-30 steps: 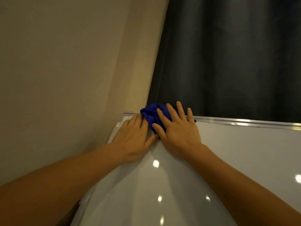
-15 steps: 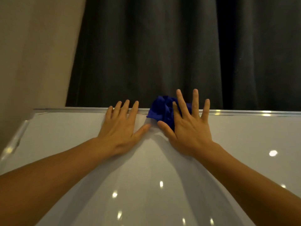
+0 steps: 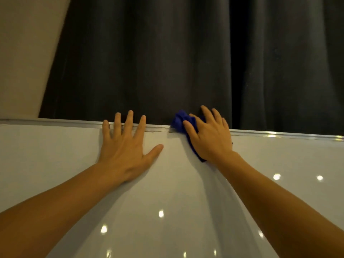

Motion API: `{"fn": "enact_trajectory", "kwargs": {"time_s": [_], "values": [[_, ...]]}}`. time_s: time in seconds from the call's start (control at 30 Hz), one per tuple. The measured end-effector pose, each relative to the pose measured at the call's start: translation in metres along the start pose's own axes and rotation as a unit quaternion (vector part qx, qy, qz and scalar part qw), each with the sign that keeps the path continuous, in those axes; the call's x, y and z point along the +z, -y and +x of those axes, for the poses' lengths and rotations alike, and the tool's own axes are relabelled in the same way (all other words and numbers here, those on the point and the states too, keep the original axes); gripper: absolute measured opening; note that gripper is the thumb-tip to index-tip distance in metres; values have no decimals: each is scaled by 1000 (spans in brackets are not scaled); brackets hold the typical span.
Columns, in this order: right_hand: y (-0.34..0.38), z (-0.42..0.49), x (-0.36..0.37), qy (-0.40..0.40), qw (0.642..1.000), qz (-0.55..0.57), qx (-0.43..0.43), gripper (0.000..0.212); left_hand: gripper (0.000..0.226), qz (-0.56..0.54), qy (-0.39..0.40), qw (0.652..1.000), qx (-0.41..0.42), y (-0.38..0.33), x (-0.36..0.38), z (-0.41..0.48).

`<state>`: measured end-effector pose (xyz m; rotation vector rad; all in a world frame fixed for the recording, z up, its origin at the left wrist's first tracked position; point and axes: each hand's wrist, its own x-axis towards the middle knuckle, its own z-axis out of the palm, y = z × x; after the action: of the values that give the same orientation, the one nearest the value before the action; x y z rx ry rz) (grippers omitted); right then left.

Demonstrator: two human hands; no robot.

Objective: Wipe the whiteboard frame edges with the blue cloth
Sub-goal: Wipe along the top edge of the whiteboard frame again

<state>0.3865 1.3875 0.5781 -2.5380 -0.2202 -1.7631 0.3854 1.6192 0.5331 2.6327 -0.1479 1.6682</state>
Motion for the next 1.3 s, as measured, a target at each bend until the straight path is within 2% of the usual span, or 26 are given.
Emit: {"fn": "enact_trajectory", "kwargs": {"time_s": [0.07, 0.1, 0.27, 0.4, 0.47, 0.57, 0.6, 0.63, 0.77, 0.8, 0.87, 1.0, 1.07, 1.1, 1.17, 1.23, 1.3], "values": [[-19, -5, -3, -8, 997, -7, 76, 60, 100, -3, -2, 1000, 7, -1, 0, -2], [-18, -8, -2, -17, 996, -2, 84, 57, 101, -7, -2, 1000, 1, -3, -1, -2], [15, -26, 5, -12, 998, 21, -54, 53, 102, -22, 33, 998, -45, -37, -5, -4], [-24, -26, 2, 9, 997, -27, -77, 64, 103, -8, 43, 999, -32, -58, -5, -5], [-69, -26, -5, 15, 998, -58, -11, 74, 106, -13, 50, 998, -27, -65, -8, -4], [-130, -32, -16, 39, 985, -60, 156, 84, 108, -28, 56, 998, 0, -90, -8, -6], [-137, -33, -16, 42, 980, -54, 185, 86, 108, -31, 59, 998, 9, -103, -7, -6], [-135, -34, -14, 38, 982, -43, 180, 85, 107, -32, 63, 997, 15, -117, -6, -5], [-128, -43, 0, 0, 999, 3, -33, 61, 111, -22, 68, 997, 17, -185, 4, 3], [-144, -41, -4, 1, 999, 5, -48, 60, 113, -15, 63, 998, 15, -202, 8, 5], [-197, -37, -13, 2, 1000, 0, -9, 62, 114, -18, 61, 998, 15, -232, 14, 4], [-337, -40, -34, 31, 981, -25, 188, 67, 112, -24, 62, 997, 30, -295, 21, 0], [-378, -33, -36, 52, 971, -37, 229, 78, 112, -21, 62, 998, 19, -340, 23, 5], [-386, -27, -33, 56, 973, -48, 219, 84, 112, -22, 65, 998, 11, -364, 24, 9], [-380, -18, -24, 42, 988, -49, 139, 90, 113, -23, 74, 997, 7, -410, 27, 14], [-384, -17, -15, 12, 999, -38, 30, 84, 114, -9, 88, 996, 15, -460, 33, 20], [-410, -15, -18, -8, 999, -40, -16, 76, 114, 3, 101, 995, 16, -492, 38, 25]]}}
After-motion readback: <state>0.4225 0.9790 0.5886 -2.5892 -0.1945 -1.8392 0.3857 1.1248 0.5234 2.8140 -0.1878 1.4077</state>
